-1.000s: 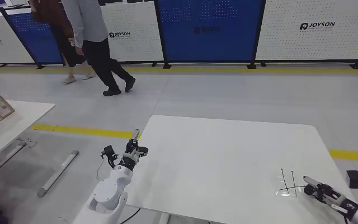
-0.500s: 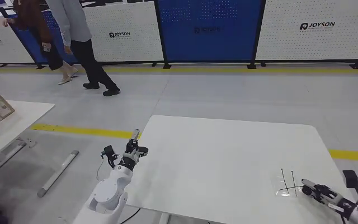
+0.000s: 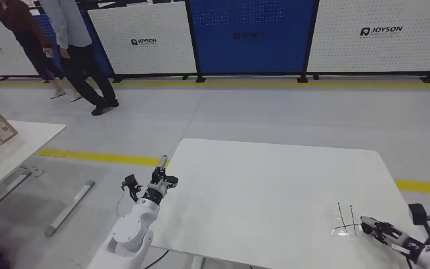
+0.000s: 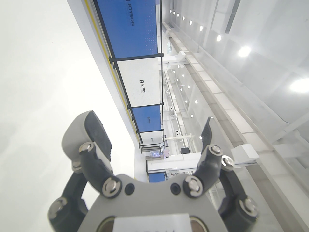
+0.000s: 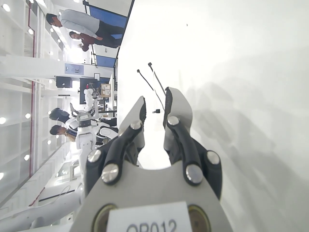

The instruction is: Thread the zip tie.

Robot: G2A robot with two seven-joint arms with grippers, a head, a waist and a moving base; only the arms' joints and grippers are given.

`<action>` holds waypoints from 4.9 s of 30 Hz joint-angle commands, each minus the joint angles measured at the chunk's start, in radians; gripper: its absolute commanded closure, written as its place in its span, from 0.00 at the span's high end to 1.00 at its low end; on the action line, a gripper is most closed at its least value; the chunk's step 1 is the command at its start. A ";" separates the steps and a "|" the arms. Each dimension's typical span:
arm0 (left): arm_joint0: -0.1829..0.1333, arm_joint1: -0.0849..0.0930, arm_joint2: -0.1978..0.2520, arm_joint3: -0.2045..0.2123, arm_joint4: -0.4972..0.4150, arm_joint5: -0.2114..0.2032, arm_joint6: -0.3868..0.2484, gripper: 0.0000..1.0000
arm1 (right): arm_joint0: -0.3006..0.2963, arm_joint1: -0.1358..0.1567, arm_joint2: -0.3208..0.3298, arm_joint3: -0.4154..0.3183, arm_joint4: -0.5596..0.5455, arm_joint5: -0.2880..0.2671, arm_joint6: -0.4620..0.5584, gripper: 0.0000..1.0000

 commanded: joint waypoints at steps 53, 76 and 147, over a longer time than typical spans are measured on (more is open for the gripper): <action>0.000 0.000 0.000 0.000 0.000 0.000 0.000 1.00 | -0.245 -0.001 0.137 -0.191 0.556 -0.231 0.073 0.00; 0.000 0.000 0.000 0.000 0.000 0.000 0.000 1.00 | -0.300 -0.014 0.129 -0.288 0.501 -0.231 -0.051 0.00; -0.060 0.009 0.266 0.018 0.007 -0.010 -0.650 1.00 | -0.345 -0.127 -0.197 -0.521 0.234 -0.231 -0.466 0.00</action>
